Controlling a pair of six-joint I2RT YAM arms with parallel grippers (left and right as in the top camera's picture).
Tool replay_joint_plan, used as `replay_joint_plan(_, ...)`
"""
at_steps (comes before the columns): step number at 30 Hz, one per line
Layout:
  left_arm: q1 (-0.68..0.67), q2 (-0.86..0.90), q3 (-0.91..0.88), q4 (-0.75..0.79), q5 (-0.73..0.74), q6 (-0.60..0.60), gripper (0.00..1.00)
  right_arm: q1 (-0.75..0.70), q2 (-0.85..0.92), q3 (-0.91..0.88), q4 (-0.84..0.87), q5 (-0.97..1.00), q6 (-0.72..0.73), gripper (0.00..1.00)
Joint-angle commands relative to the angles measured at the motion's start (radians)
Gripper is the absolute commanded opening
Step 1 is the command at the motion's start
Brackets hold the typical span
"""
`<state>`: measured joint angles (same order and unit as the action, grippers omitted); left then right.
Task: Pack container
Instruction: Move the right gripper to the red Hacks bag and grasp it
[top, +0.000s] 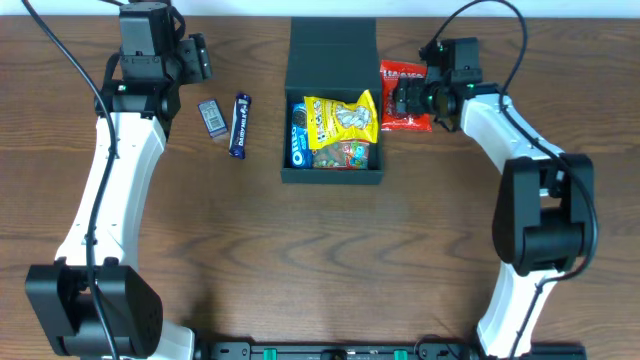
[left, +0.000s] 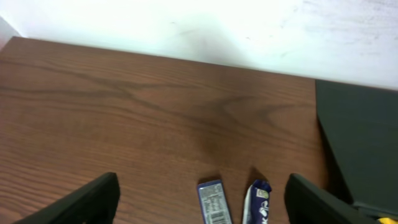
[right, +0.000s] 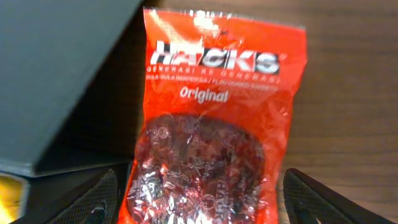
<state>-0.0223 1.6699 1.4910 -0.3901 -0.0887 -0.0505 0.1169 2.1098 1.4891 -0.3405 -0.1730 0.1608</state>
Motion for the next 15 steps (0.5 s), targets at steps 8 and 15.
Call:
replay_joint_plan(8,0.003,-0.008,0.024,-0.002,0.031,0.002,0.95,0.052,0.031,-0.005,0.000,0.138,0.030,0.78)
replay_joint_plan(15,0.003,-0.008,0.024,-0.002,0.031,0.002,0.95,0.055,0.051,-0.005,-0.001,0.173,0.029,0.66)
